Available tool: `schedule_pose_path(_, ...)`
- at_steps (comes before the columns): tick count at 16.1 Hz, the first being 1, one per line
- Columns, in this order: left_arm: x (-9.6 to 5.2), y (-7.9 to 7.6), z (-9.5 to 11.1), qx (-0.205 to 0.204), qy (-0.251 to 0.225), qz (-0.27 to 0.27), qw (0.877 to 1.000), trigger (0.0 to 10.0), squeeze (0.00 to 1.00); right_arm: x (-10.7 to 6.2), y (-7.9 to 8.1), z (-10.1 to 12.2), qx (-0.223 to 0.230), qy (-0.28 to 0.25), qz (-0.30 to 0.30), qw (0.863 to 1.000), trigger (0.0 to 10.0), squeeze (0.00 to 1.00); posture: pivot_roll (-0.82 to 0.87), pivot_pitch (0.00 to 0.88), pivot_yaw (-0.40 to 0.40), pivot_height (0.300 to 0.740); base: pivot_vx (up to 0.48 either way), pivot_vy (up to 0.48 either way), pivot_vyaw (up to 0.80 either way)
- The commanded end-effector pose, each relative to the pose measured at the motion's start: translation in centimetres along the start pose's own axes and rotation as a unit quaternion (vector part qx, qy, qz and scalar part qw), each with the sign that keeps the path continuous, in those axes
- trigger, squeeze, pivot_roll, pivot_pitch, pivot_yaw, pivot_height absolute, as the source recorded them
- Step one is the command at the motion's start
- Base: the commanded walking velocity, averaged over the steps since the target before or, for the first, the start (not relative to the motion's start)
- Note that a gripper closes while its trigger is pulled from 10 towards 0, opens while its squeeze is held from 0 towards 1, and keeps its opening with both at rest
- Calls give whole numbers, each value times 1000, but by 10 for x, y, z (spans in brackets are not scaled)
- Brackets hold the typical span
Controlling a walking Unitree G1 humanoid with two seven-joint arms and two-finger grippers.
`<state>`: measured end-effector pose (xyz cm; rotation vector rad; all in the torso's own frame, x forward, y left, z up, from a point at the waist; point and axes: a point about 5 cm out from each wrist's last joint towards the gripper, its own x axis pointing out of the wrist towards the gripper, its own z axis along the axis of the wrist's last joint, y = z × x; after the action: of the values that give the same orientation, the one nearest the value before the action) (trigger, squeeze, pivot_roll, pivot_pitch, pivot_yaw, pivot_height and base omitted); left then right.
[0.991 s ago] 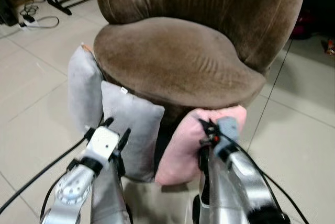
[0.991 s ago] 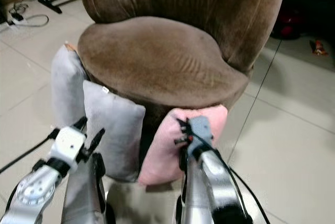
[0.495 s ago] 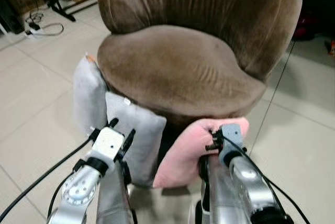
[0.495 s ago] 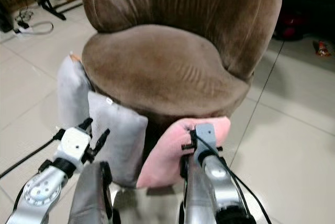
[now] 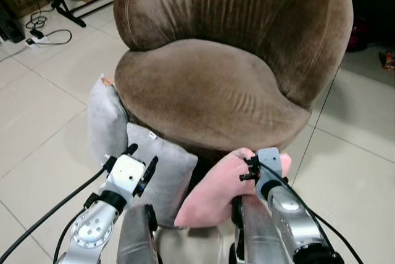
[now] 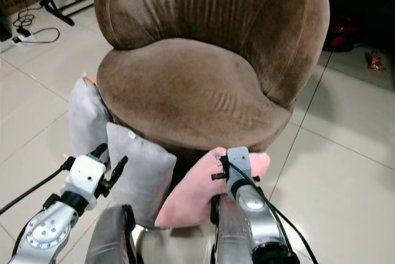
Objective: Move the pillow to the sofa from floor
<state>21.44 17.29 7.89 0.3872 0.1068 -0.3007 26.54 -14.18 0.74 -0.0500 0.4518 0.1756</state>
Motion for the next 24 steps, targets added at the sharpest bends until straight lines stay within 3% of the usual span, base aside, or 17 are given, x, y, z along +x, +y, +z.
schedule_pose_path(1,-2,-1,1,1,1,4,1000,10000,0,0,0,16,-9,-38,2,999,10000,0,-23,109,-16,652,0,0,0)
schedule_pose_path(9,1,-6,3,-3,-1,0,1000,10000,0,-5,-6,11,-8,-26,-11,1000,10000,0,-38,99,-3,737,0,0,0)
schedule_pose_path(11,2,-7,3,-3,-4,-8,1000,10000,0,-6,-9,10,-9,-25,-18,999,10000,0,-41,90,2,740,0,0,0)
schedule_pose_path(13,-3,-3,7,-16,-15,-38,999,10000,0,-16,-26,17,7,-45,-60,997,10000,0,-46,54,11,740,0,0,0)
schedule_pose_path(16,-22,21,6,-37,-16,-55,998,10000,0,-44,-48,47,31,-114,-95,989,10000,0,-61,9,30,740,0,0,0)
schedule_pose_path(17,-22,21,6,-37,-16,-55,998,10000,0,-44,-48,47,31,-114,-95,989,10000,0,-61,9,30,740,0,0,0)
schedule_pose_path(18,-24,44,7,-45,-18,-19,999,10000,0,-56,-53,67,38,-152,-103,982,10000,0,-65,0,40,740,0,0,0)
schedule_pose_path(19,-23,78,9,-59,-23,56,996,10000,0,-70,-57,93,43,-202,-108,972,10000,0,-66,0,47,740,0,0,0)
schedule_pose_path(20,-22,93,12,-58,-22,89,994,10000,0,-76,-58,104,47,-221,-111,968,10000,0,-70,0,51,740,0,0,0)
schedule_pose_path(24,-4,121,46,-48,-63,155,985,10000,0,-85,-45,137,64,-266,-89,958,10000,0,-71,0,53,740,0,0,0)
